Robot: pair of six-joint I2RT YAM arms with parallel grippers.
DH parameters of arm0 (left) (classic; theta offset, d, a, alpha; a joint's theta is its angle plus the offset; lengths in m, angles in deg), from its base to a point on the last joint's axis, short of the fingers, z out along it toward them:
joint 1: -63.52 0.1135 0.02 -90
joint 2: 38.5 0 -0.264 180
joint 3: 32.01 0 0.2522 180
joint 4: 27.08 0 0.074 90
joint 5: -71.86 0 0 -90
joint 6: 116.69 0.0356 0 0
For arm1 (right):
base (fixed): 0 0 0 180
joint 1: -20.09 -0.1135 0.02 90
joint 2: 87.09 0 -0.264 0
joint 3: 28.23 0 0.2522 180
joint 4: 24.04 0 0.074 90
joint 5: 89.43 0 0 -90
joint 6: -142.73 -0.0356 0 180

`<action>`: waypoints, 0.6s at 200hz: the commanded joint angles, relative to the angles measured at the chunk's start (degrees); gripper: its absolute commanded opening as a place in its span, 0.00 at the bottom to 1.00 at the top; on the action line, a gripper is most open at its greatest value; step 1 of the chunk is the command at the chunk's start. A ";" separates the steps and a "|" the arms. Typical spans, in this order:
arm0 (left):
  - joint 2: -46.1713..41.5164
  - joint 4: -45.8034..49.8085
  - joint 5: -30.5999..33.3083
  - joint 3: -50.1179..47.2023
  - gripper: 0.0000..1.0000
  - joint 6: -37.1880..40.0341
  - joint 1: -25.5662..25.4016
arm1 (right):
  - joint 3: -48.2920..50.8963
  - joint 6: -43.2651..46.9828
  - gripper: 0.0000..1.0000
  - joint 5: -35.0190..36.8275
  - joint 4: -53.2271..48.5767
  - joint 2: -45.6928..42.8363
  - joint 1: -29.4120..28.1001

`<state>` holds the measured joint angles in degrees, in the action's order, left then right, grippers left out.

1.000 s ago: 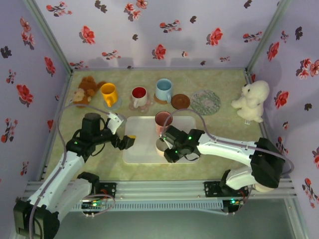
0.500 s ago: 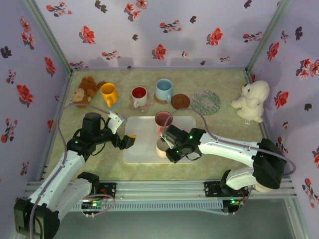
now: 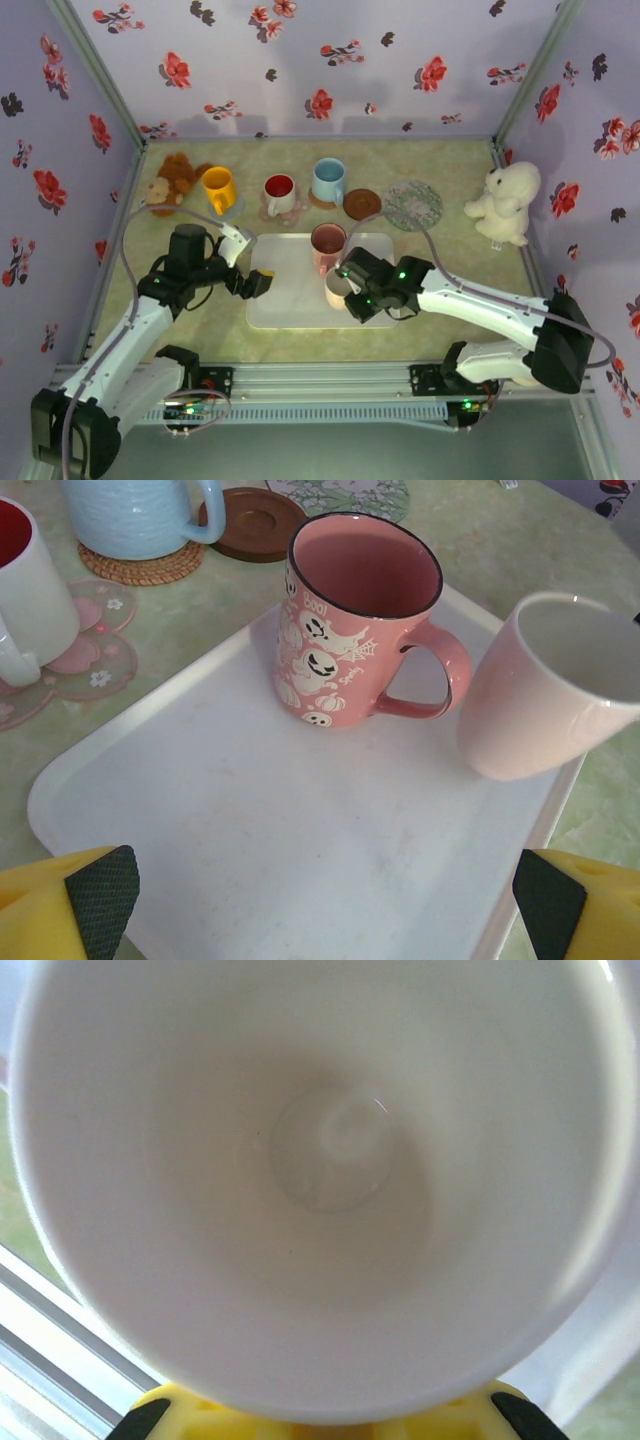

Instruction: Place the cup by the coaster

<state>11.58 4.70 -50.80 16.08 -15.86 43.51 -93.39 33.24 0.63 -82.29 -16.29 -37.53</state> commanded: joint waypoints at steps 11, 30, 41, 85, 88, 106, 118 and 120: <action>1.98 -3.48 -1.26 3.45 1.00 -1.73 -0.40 | -0.36 0.64 0.00 3.73 -1.75 -4.64 3.55; 3.81 -5.21 -1.24 4.41 0.99 -2.28 -0.49 | -1.43 1.67 0.00 5.58 -4.93 -5.49 5.72; 4.99 -6.17 -1.26 4.90 0.99 -2.22 -0.56 | -2.08 1.72 0.00 5.94 -5.94 -5.82 7.16; 8.50 -7.54 -1.68 7.57 0.99 -0.84 -0.82 | -5.10 1.25 0.00 6.58 -6.78 -5.63 13.21; 8.68 -7.56 -1.66 7.71 0.99 -0.69 -0.82 | -5.42 1.33 0.00 6.59 -6.68 -5.39 13.61; 9.78 -7.34 -1.87 8.98 0.99 0.36 -0.84 | -7.62 2.04 0.00 7.16 -6.37 -3.33 16.00; 10.26 -6.35 -1.83 10.14 1.00 1.19 -0.87 | -9.27 2.58 0.00 7.34 -5.67 -1.38 17.66; 10.35 -6.16 -1.82 10.32 0.99 1.45 -0.83 | -9.58 2.71 0.00 7.40 -5.45 -1.09 17.93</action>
<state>20.98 -0.99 -51.22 23.21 -17.02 43.14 -98.26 34.33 5.53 -90.20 -19.76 -22.28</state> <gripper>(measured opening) 0.993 0.179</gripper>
